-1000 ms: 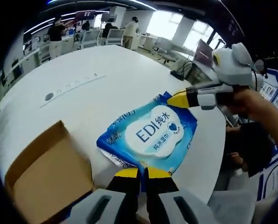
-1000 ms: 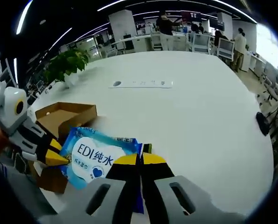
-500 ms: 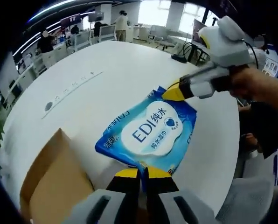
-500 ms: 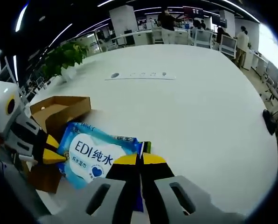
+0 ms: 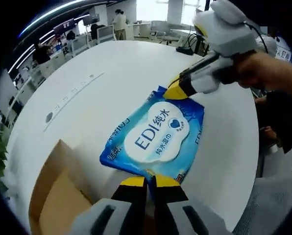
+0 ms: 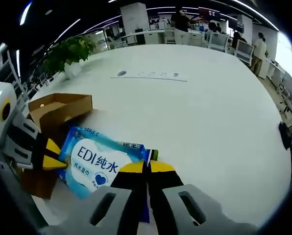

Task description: Operate the shoe box by opening the lid, removing the specified soft item, and placing it in the target area until the item is outside and the box remains undamaged.

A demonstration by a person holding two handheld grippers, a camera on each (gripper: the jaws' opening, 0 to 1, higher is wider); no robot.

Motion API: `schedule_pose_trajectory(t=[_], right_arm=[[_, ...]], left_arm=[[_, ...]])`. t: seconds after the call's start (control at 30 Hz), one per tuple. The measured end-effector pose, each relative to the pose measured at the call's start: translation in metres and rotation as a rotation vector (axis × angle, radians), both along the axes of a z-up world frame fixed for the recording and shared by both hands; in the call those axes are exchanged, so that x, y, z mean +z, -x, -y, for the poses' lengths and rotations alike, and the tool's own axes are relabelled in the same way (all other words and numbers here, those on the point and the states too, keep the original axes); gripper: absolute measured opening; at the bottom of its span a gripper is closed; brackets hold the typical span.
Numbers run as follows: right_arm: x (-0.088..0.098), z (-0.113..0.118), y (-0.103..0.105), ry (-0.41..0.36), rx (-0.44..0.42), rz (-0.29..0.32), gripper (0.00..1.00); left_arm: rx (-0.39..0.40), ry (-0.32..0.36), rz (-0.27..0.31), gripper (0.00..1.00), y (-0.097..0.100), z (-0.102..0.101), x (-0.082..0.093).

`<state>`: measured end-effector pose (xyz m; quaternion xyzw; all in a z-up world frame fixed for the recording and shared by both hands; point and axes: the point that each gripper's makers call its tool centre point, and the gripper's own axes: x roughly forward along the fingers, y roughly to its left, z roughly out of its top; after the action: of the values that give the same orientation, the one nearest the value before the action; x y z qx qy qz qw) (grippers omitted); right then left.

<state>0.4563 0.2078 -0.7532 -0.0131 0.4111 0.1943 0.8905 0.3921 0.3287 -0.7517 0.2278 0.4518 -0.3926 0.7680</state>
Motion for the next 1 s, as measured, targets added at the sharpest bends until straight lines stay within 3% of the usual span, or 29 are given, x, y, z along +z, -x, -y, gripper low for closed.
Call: schedule_pose_trajectory(t=[0.4, 0.73, 0.87, 1.0], right_arm=[[-0.002, 0.001, -0.003, 0.002, -0.032, 0.003, 0.04], [0.006, 0.005, 0.003, 0.013, -0.045, 0.018, 0.20], [0.013, 0.006, 0.008, 0.019, -0.033, 0.023, 0.25], [0.020, 0.006, 0.018, 0.041, 0.006, 0.031, 0.30]], left_arm=[[-0.106, -0.075, 0.068, 0.11, 0.003, -0.002, -0.001], [-0.103, -0.008, 0.025, 0.27, 0.011, -0.003, 0.008], [-0.114, 0.048, 0.004, 0.35, 0.019, -0.001, 0.017], [-0.137, 0.143, -0.015, 0.36, 0.027, 0.004, 0.031]])
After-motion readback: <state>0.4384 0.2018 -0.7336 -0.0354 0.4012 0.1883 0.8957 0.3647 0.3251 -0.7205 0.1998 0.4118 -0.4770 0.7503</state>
